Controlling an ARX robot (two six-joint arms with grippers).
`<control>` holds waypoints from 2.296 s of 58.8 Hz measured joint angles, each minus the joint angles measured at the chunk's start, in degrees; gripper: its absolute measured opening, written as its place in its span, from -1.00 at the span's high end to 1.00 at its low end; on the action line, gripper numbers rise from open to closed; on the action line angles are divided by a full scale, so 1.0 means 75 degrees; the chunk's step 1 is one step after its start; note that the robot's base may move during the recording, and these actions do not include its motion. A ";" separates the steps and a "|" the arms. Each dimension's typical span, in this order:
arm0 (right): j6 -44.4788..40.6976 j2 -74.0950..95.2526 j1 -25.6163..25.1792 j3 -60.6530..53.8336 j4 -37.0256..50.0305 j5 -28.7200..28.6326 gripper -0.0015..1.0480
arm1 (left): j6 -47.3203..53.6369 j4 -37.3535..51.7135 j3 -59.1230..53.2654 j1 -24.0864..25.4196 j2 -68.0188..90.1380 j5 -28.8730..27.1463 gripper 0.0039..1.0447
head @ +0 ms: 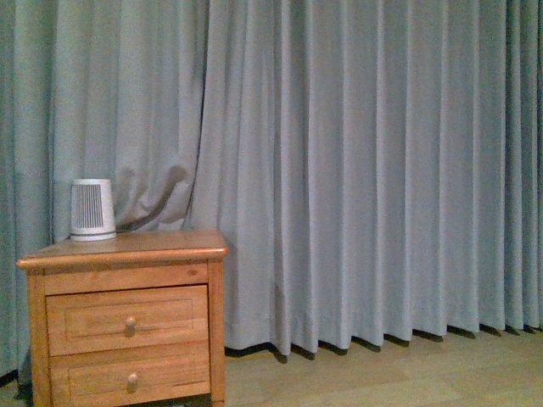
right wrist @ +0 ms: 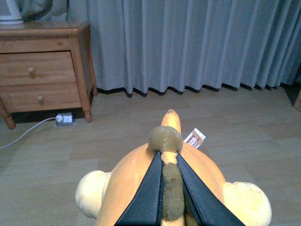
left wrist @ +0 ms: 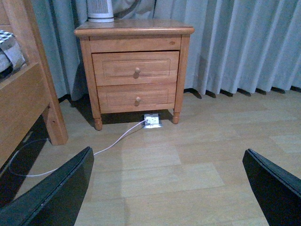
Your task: Put away toys
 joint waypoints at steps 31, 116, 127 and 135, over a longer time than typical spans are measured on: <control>0.0000 0.0000 0.0000 0.0000 0.0000 -0.0009 0.88 | 0.0000 0.0000 0.0000 0.0000 0.0000 0.0003 -0.89; 0.0000 0.0000 -0.0003 0.0000 0.0000 0.0038 0.88 | 0.0000 0.0000 0.0000 -0.0006 0.0003 0.0009 -0.89; 0.0000 0.0000 -0.0003 0.0000 0.0000 0.0026 0.88 | 0.0000 0.0000 0.0000 -0.0006 0.0003 0.0000 -0.89; 0.0000 0.0000 0.0000 0.0000 0.0000 -0.0041 0.88 | 0.0000 0.0000 0.0000 -0.0006 0.0003 0.0003 -0.89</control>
